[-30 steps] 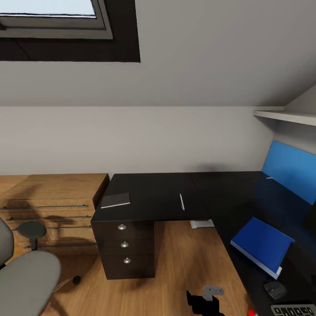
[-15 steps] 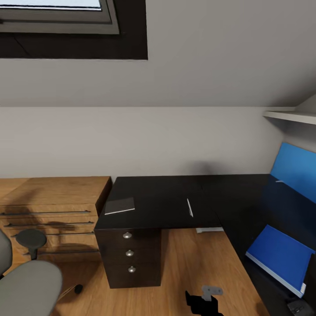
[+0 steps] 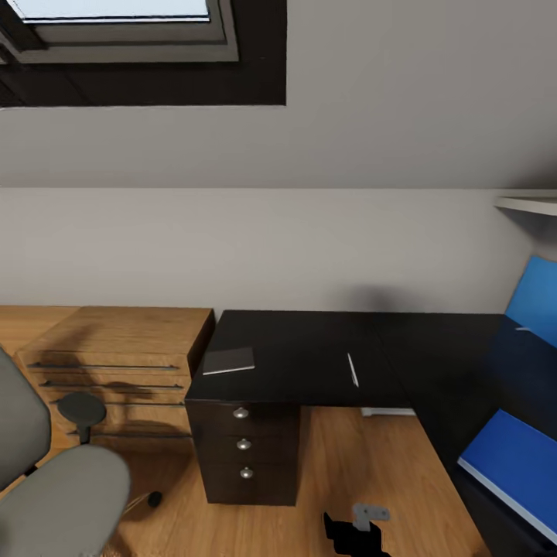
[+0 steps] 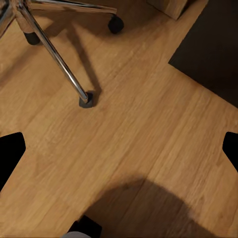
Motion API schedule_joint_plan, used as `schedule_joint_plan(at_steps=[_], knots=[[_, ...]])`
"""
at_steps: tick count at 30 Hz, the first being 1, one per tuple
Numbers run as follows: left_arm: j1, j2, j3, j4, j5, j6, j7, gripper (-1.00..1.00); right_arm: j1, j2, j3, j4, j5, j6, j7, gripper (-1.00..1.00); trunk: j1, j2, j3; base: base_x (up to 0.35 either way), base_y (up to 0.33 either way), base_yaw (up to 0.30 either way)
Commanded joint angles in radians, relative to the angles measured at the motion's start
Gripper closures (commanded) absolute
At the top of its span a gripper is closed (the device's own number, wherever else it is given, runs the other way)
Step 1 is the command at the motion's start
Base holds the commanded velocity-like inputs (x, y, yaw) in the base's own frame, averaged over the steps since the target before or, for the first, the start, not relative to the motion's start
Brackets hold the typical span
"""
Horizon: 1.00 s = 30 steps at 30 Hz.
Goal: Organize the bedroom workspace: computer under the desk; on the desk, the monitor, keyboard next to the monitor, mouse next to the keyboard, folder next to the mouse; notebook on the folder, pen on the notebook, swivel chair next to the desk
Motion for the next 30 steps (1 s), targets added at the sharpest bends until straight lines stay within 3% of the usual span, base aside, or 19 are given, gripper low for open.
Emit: schedule_joint_plan(at_steps=[1,20,30], knots=[[0.000,0.001,-0.006,0.000,0.011,-0.003,-0.004,-1.00,-0.001,0.001,0.004,0.002,-0.011,-0.004,0.007,-1.00,0.000,-0.001,-0.001,0.001,0.001,0.260],[0.000,0.001,-0.006,0.000,0.011,-0.002,-0.004,-1.00,-0.001,0.003,0.004,0.002,-0.010,-0.004,0.007,-1.00,0.000,-0.001,-0.001,0.000,0.000,0.267],[0.001,0.000,-0.006,0.000,0.012,-0.002,-0.004,-1.00,-0.001,0.002,0.004,0.002,-0.009,-0.004,0.007,-1.00,0.000,-0.001,-0.001,0.000,0.000,0.086]])
